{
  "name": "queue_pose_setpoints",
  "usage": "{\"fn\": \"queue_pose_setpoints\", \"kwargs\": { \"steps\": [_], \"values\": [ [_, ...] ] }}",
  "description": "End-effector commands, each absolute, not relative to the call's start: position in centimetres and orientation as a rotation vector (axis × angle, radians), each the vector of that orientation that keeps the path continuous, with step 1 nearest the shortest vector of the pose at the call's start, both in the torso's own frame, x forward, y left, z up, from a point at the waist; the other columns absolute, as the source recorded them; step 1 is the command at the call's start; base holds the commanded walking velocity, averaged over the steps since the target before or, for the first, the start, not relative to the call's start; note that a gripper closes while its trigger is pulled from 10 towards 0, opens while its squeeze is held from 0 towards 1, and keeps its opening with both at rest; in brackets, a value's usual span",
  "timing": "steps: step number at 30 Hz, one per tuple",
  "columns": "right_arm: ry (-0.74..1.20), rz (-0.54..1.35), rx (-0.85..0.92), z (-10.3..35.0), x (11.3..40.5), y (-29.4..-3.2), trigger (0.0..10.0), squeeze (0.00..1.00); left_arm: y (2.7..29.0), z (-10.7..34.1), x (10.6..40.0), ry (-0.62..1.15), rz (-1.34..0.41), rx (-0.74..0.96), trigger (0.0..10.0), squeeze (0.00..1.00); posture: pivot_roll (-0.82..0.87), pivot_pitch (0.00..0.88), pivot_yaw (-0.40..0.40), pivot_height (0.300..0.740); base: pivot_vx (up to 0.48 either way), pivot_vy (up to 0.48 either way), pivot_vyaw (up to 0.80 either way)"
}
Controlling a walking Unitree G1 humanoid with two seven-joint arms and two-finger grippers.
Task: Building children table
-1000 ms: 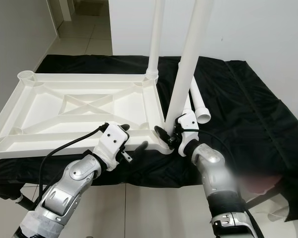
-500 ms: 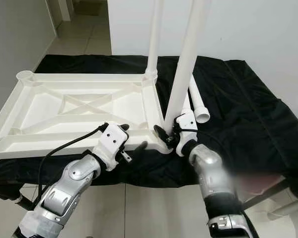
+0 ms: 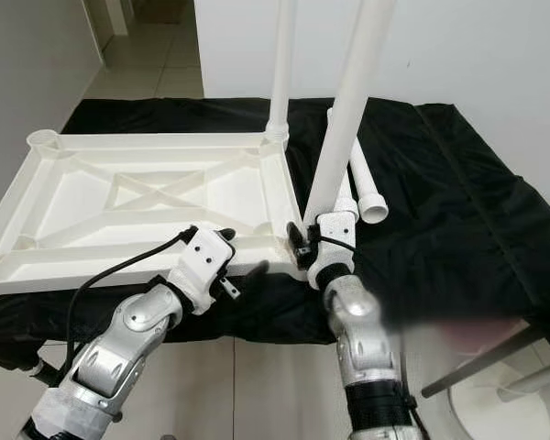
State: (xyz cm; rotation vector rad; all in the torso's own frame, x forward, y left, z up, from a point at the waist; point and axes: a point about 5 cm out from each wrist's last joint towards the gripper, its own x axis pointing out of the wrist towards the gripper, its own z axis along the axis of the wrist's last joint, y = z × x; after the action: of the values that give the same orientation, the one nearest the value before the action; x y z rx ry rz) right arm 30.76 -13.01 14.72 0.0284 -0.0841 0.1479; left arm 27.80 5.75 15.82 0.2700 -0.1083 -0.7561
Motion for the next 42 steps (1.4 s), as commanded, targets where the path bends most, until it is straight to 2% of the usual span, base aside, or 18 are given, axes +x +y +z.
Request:
{"fn": "queue_pose_setpoints", "kwargs": {
  "steps": [1, 4, 9, 10, 11, 23, 24, 42],
  "values": [
    [-0.011, 0.067, 0.061, 13.3, 30.3, -12.5, 10.0, 0.00, 6.5, 15.7, 28.3, -0.095, -0.734, 0.283, 10.0, 0.00, 0.02, 0.069, -0.021, 0.740, 0.000, 0.000, 0.00],
    [0.003, 0.046, 0.103, 13.3, 30.0, -11.7, 10.0, 0.00, 7.0, 15.9, 28.6, -0.098, -0.712, 0.285, 10.0, 0.00, 0.02, 0.067, -0.021, 0.740, 0.000, 0.000, 0.00],
    [-0.016, 0.064, 0.087, 13.8, 30.1, -12.1, 10.0, 0.00, 6.9, 15.8, 28.4, -0.096, -0.715, 0.286, 10.0, 0.00, 0.02, 0.062, -0.024, 0.740, 0.000, 0.000, 0.00],
    [-0.024, 0.063, 0.083, 13.9, 30.2, -12.4, 10.0, 0.56, 6.9, 15.7, 28.4, -0.096, -0.718, 0.287, 10.0, 0.00, 0.02, 0.061, -0.025, 0.740, 0.000, 0.000, 0.00],
    [-0.037, 0.066, 0.084, 14.1, 30.2, -12.7, 10.0, 1.00, 6.8, 15.7, 28.3, -0.095, -0.719, 0.286, 10.0, 0.00, 0.02, 0.061, -0.027, 0.740, 0.000, 0.000, 0.00],
    [-0.087, 0.075, 0.083, 14.7, 29.2, -12.9, 10.0, 1.00, 6.6, 15.6, 28.6, -0.100, -0.725, 0.295, 10.0, 0.00, 0.01, 0.048, -0.035, 0.740, 0.000, 0.000, 0.00],
    [-0.096, 0.080, 0.077, 14.6, 28.7, -13.0, 10.0, 0.00, 6.7, 15.6, 28.8, -0.102, -0.723, 0.303, 10.0, 0.00, 0.00, 0.046, -0.037, 0.740, 0.000, 0.000, 0.00],
    [-0.095, 0.168, -0.006, 12.7, 24.2, -15.5, 10.0, 0.00, 11.6, 16.3, 30.8, -0.095, -0.599, 0.372, 10.0, 0.00, -0.01, 0.042, -0.036, 0.740, 0.000, 0.000, 0.00]
  ]
}}
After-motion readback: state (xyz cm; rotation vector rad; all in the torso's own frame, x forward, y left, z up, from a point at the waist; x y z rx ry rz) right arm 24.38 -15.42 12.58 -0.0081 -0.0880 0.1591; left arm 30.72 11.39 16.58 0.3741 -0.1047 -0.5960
